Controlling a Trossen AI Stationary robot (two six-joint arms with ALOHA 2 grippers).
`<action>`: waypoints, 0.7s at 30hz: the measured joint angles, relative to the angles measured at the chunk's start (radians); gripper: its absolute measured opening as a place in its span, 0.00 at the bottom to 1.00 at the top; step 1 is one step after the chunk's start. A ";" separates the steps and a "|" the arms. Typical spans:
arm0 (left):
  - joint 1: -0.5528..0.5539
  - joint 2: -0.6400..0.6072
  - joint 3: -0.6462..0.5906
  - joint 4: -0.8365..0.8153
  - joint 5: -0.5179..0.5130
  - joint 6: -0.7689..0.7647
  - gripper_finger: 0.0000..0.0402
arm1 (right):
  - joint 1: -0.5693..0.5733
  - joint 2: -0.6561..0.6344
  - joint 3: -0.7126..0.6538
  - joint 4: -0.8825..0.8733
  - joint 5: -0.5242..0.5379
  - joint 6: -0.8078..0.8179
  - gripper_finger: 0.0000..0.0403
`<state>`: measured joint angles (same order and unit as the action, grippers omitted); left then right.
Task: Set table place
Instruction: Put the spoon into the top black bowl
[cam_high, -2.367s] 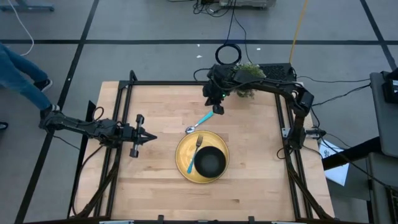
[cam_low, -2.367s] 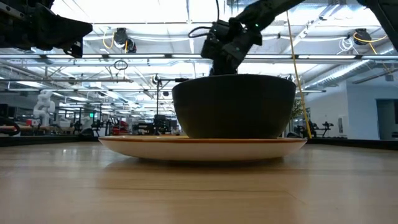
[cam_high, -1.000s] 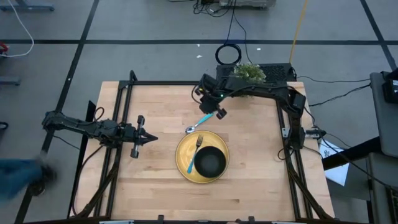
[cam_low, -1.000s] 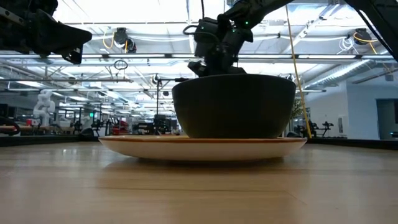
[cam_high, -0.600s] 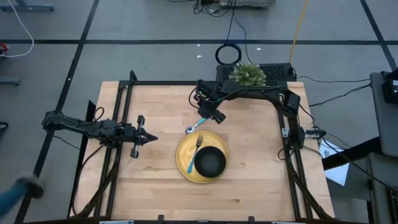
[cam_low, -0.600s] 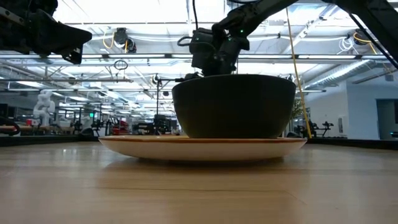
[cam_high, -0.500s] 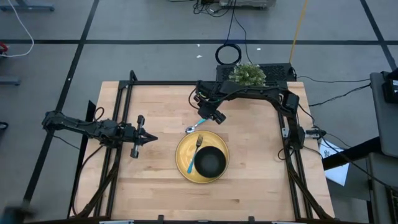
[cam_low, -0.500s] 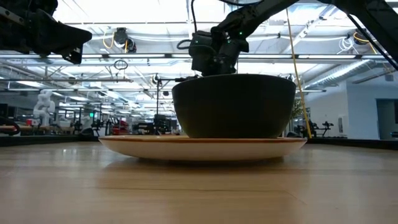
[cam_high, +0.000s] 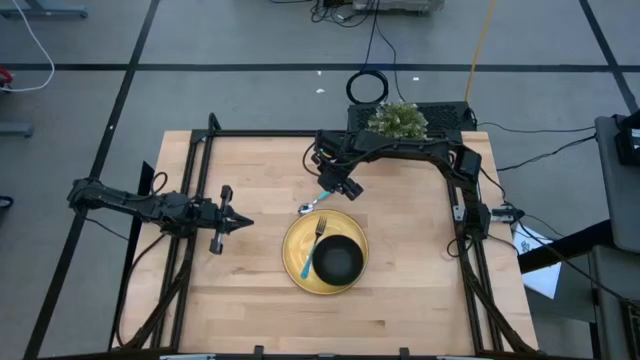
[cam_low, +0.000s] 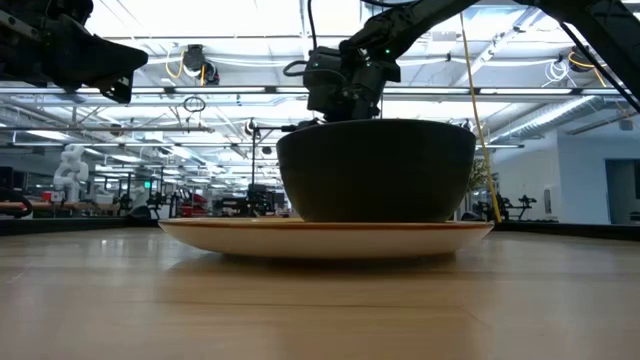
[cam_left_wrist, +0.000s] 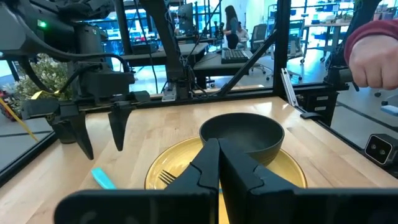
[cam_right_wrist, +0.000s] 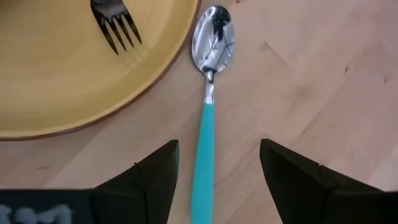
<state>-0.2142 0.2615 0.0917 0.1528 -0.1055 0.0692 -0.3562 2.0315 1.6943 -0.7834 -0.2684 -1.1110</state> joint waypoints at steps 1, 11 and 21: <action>0.000 0.000 0.000 0.000 0.000 0.000 0.02 | 0.001 0.000 0.000 0.000 0.000 0.001 0.53; 0.000 0.000 0.000 0.000 0.000 -0.002 0.02 | 0.002 0.000 0.000 0.008 -0.051 0.031 0.53; 0.000 0.000 0.000 0.001 0.000 -0.003 0.02 | 0.005 0.002 -0.118 0.083 -0.047 0.054 0.53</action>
<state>-0.2144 0.2615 0.0917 0.1535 -0.1059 0.0662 -0.3515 2.0335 1.5763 -0.7004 -0.3149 -1.0571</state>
